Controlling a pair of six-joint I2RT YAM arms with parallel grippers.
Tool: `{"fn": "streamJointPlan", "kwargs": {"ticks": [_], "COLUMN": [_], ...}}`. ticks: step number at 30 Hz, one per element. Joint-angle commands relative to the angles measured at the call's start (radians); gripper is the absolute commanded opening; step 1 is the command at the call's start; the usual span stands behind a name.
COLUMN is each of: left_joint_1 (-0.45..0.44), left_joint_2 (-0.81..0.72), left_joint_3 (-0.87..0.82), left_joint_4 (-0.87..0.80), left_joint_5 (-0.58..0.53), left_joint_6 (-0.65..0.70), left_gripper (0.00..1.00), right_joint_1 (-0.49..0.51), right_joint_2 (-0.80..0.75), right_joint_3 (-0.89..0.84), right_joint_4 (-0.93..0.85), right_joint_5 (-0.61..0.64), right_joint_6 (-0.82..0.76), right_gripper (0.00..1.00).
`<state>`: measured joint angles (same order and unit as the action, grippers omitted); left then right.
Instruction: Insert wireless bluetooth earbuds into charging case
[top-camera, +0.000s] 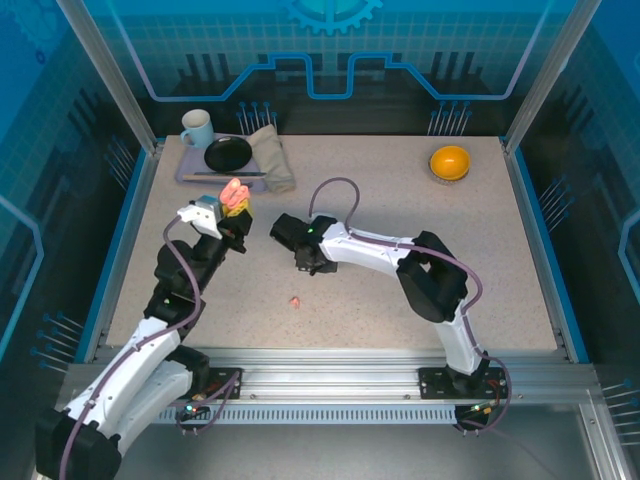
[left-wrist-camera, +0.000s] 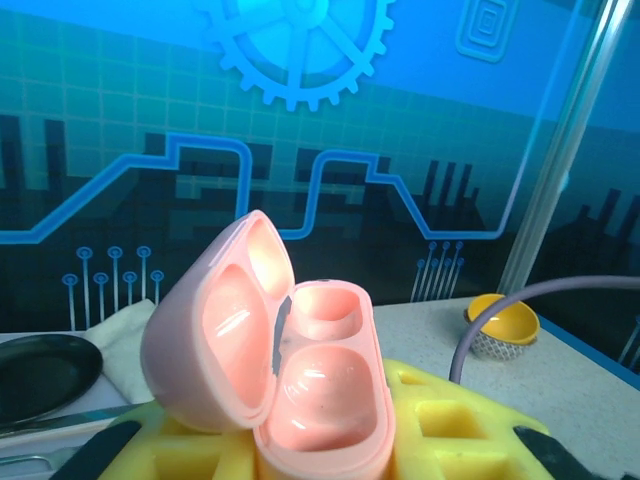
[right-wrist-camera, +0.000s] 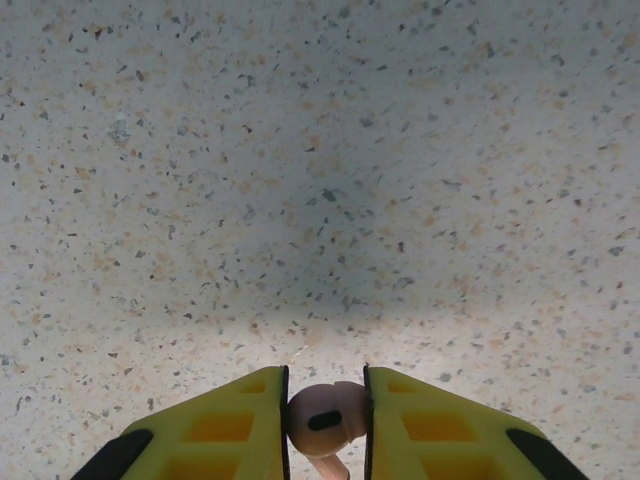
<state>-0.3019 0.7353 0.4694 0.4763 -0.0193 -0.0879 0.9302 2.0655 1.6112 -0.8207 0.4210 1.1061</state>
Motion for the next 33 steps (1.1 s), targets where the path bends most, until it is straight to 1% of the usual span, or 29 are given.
{"fn": "streamJointPlan", "kwargs": {"ticks": [1, 8, 14, 18, 25, 29, 33], "left_joint_1": [0.009, 0.007, 0.003, -0.014, -0.071, -0.111, -0.152], "left_joint_2": [0.014, 0.097, 0.166, 0.214, 0.315, 0.376, 0.441], "left_joint_3": [0.029, 0.017, 0.040, 0.080, 0.173, 0.232, 0.297], "left_joint_4": [0.037, 0.111, 0.158, 0.162, 0.143, 0.145, 0.145], "left_joint_5": [0.090, 0.221, 0.293, 0.344, 0.347, 0.291, 0.257], "left_joint_6": [0.005, 0.007, 0.013, 0.031, 0.080, 0.108, 0.145], "left_gripper": [0.00, 0.00, 0.00, 0.00, 0.00, 0.00, 0.00], "right_joint_1": [-0.048, -0.138, -0.209, -0.237, -0.269, -0.271, -0.271], "right_joint_2": [-0.103, -0.291, -0.467, -0.579, -0.695, -0.729, -0.755], "right_joint_3": [-0.042, -0.119, -0.174, -0.220, -0.292, -0.328, -0.382], "right_joint_4": [0.037, 0.136, 0.289, 0.443, 0.731, 0.876, 1.027], "right_joint_5": [0.049, 0.045, -0.026, -0.089, -0.249, -0.317, -0.374], "right_joint_6": [-0.035, -0.128, -0.223, -0.297, -0.403, -0.445, -0.454], "right_gripper": [0.22, 0.23, 0.24, 0.24, 0.24, 0.25, 0.25]}}
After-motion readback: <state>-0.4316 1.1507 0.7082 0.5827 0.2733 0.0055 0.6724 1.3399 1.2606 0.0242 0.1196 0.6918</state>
